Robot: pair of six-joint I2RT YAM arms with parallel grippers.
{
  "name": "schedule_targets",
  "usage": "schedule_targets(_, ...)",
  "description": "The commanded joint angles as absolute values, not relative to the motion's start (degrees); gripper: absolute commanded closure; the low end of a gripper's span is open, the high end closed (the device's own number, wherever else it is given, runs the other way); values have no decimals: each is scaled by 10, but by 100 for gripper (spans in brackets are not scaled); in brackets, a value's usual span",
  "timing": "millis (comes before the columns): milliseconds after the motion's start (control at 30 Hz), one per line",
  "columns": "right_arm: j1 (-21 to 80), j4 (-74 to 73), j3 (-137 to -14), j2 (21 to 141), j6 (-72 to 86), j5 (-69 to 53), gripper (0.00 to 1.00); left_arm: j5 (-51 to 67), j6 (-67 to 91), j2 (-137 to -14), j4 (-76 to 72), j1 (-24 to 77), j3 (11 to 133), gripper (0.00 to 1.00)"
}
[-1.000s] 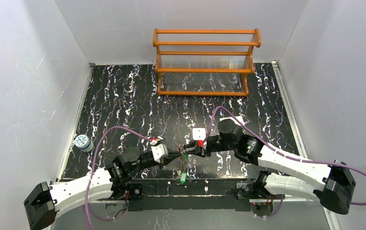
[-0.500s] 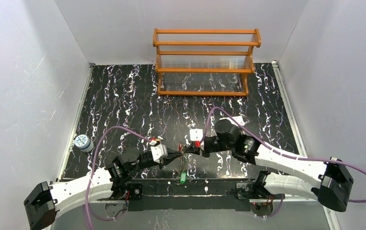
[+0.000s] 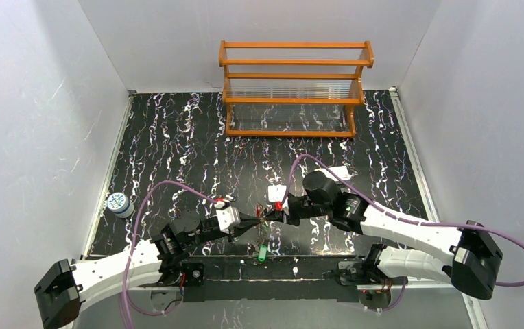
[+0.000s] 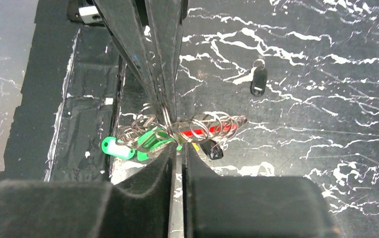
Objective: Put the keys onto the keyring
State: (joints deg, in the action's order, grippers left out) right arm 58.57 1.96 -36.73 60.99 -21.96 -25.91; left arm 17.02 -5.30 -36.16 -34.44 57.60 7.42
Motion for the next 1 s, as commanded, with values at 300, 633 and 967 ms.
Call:
schedule_targets(300,584,46,-356,564,-236,-292,76,179,-53,-359,-389,578,81,100)
schedule_targets(633,584,77,-359,579,-223,-323,69,182,-53,-364,-390,578,83,100)
schedule_targets(967,584,83,-360,598,-222,-335,94,183,-50,-360,-390,578,79,100)
